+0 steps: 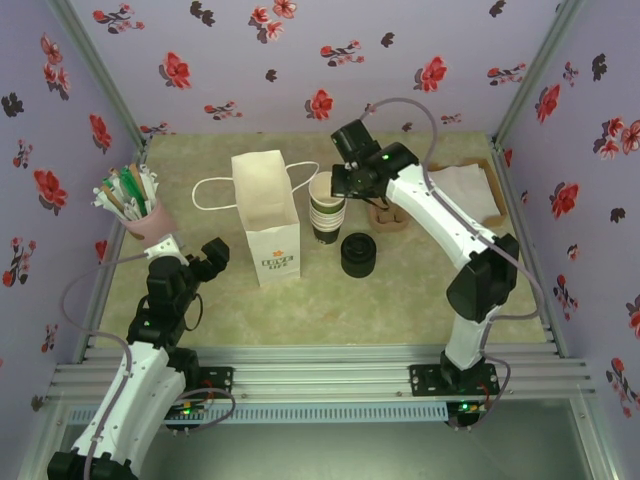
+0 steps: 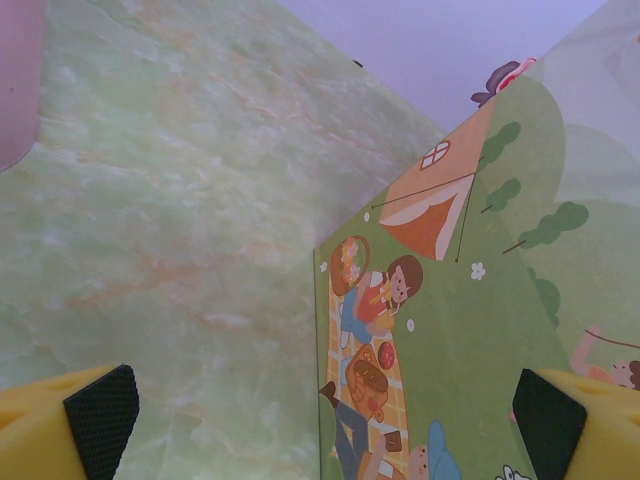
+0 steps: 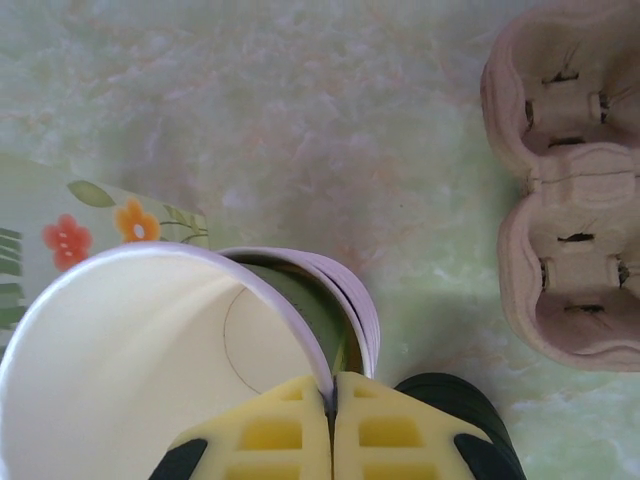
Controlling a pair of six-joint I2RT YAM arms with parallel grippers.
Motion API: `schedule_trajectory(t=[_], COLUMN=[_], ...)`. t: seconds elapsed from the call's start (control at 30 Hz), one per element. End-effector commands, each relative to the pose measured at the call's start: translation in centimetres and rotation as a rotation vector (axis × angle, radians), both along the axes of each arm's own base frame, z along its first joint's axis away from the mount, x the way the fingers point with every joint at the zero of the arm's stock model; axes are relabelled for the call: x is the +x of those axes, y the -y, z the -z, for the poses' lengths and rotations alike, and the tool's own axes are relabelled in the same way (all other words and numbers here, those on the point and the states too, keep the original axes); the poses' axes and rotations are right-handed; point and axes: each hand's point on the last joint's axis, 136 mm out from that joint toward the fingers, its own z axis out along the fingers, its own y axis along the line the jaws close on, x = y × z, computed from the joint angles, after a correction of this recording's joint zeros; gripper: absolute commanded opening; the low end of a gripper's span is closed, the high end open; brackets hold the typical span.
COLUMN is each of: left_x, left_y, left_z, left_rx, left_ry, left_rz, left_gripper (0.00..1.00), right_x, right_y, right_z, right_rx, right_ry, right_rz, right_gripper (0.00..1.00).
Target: Pack the takeout coffee
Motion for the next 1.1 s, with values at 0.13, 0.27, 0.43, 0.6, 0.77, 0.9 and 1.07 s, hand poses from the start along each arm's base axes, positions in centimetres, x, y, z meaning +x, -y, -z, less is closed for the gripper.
schedule_trajectory(t=[0.13,0.27,0.43,0.6,0.77,0.9,1.07], left_x=[0.1,0.1,-0.2,-1.3,-3.8,-6.2,-7.8], left_y=[0.2,0.2,-0.5,-1.9,-1.2,-0.4,2.8], left_z=[-0.6,-0.7,-1.2,-2.1,-3.1,-2.9,-2.2], left_rx=[-0.001,-0.001,0.026,-0.022,-0.038,-0.037,-0.129], left_ry=[0.021,0.021,0.01,-0.055,-0.14,-0.203,-0.277], left_rz=[0.009,0.01,-0.019,-0.09,-0.034,0.041,0.191], left_gripper=[0.99,0.99,1.0,0.99,0.99,0.99,0.99], right_x=[-1.8,-3.3,-6.2,-9.6,-13.2,-15.4,-17.3], right_y=[1.9,3.1,5.1,6.7,8.4,9.0,9.1], right_z=[-6.9,-8.7,-9.4,-8.2,-6.1,-2.9,1.9], right_rx=[0.055,0.077,0.105,0.136,0.147,0.145,0.127], right_ry=[0.13,0.16,0.179,0.152,0.103,0.037,-0.051], right_rz=[0.024,0.022,0.022,0.001,-0.025,-0.044,-0.063], right_gripper=[0.05,0.05,0.06,0.07,0.08,0.08,0.07])
